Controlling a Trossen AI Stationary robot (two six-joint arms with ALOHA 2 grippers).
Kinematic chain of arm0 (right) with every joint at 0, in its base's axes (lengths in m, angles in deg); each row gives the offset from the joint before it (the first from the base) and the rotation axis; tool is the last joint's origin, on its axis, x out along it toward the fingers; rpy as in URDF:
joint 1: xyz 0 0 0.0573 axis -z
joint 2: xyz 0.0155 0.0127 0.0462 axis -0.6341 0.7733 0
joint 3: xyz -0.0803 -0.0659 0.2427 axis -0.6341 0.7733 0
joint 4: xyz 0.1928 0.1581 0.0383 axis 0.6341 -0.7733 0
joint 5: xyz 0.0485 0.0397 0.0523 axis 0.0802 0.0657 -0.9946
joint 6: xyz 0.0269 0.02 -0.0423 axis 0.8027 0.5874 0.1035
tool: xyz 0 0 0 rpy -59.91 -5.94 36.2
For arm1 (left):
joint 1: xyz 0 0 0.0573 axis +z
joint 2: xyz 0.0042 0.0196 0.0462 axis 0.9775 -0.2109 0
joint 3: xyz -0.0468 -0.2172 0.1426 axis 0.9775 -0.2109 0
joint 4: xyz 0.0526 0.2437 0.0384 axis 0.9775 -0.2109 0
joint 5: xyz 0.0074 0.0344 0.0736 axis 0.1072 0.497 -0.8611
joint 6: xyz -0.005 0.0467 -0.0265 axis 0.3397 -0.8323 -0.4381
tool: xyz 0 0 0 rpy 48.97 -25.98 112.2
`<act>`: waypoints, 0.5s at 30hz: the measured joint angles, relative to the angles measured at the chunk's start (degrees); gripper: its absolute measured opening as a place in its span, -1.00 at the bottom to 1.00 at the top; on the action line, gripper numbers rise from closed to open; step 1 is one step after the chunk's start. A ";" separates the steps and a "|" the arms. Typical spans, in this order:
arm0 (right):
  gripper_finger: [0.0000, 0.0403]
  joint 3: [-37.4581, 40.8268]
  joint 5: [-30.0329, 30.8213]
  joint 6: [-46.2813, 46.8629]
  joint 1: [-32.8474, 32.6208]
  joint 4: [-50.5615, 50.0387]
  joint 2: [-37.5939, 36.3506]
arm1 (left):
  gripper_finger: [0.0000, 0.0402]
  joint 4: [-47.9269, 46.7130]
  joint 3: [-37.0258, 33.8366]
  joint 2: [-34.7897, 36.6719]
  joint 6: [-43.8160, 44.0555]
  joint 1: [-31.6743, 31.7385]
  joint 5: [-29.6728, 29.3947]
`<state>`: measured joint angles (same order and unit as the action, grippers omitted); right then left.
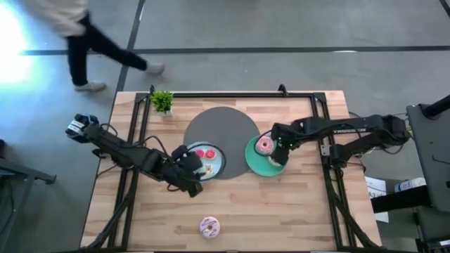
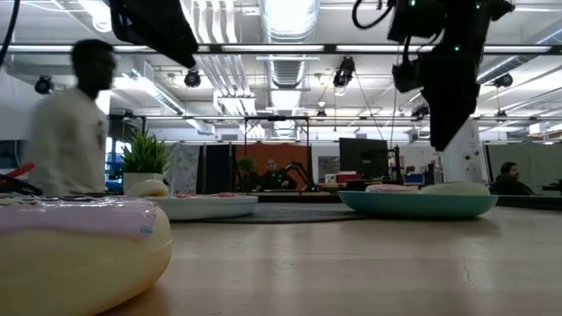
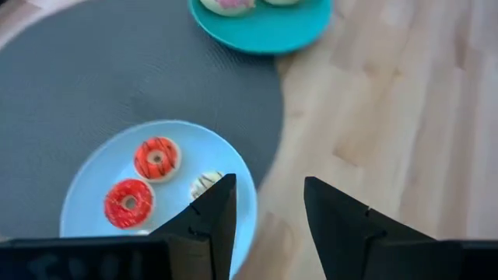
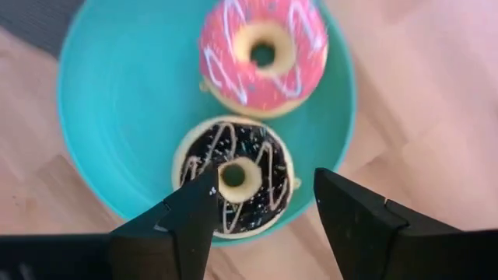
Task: Pick & Place donuts
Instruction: Put the big purple donut on the green plate
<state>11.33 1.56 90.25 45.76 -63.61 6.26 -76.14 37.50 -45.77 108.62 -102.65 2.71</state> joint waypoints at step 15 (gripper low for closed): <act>0.02 -4.11 2.83 -6.10 -13.95 0.27 -2.14 | -0.41 8.85 -2.19 -9.24 2.76 -16.17 11.94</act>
<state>7.21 4.38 84.15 31.81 -63.34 4.12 -67.29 35.31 -55.01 111.38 -118.82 14.65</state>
